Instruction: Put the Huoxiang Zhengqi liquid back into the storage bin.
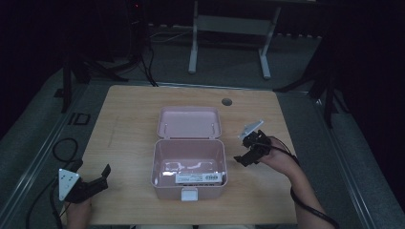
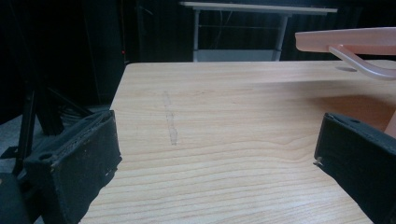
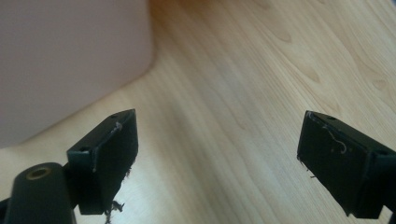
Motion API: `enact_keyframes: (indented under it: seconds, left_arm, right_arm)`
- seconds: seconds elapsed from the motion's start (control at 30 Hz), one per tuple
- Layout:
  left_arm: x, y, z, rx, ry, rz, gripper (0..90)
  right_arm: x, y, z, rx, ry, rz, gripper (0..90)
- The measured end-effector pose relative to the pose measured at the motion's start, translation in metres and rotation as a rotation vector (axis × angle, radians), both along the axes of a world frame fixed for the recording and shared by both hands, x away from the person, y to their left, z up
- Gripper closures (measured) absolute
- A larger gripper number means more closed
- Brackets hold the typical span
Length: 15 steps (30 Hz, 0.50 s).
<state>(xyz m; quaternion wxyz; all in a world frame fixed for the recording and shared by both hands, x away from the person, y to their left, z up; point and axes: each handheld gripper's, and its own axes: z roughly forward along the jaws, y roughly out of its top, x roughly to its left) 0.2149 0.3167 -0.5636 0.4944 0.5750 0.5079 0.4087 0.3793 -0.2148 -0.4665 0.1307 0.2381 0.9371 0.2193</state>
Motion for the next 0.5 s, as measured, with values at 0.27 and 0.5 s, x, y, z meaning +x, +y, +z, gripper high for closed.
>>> enact_keyframes:
  seconds: [0.27, 0.5]
  left_arm:
    - [0.0, 0.0, 0.0, -0.001, 0.0, -0.002, 0.4]
    - [0.0, 0.0, 0.0, -0.002, -0.001, -0.001, 0.4]
  right_arm:
    - [-0.002, -0.017, -0.033, 0.089, -0.094, -0.08, 12.2]
    - [-0.006, -0.028, -0.051, 0.168, -0.151, -0.139, 12.2]
